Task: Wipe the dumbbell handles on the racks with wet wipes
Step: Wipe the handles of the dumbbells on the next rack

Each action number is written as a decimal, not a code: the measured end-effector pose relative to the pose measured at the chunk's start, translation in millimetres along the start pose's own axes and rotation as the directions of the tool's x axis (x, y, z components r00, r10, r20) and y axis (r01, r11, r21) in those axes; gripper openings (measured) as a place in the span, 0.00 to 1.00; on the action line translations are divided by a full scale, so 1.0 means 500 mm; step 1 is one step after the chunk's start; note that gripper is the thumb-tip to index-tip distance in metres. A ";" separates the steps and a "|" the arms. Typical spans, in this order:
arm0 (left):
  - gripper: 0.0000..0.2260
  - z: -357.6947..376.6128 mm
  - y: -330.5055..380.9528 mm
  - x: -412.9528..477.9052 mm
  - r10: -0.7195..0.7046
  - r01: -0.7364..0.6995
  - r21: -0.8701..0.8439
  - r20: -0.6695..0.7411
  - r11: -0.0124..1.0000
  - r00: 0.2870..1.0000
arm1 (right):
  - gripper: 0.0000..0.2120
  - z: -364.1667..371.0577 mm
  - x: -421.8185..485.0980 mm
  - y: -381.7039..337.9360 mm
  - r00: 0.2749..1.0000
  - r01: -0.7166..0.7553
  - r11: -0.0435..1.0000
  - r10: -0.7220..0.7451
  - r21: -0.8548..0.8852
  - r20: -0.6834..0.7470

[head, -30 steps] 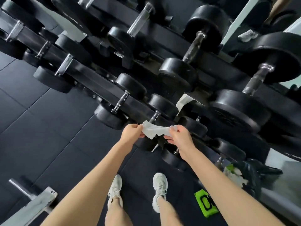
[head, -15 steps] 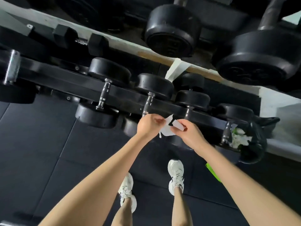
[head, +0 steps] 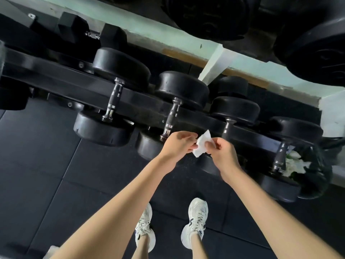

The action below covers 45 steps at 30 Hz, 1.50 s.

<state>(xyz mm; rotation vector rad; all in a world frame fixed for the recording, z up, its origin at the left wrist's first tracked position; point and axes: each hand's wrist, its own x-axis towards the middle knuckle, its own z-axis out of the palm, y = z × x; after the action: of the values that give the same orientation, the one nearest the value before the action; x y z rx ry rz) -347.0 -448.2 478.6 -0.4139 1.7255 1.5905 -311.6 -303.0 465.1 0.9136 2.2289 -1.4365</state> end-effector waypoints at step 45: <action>0.29 0.207 0.110 0.265 0.220 -0.040 0.538 -0.273 0.842 0.937 | 0.12 -0.062 0.230 0.099 0.882 -0.284 0.949 0.315 0.139 -0.351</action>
<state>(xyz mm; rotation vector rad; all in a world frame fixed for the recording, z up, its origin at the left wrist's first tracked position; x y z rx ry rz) -442.9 -307.7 429.9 -0.2930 2.3988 1.0987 -361.2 -222.5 377.4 1.5969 2.1533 -1.3042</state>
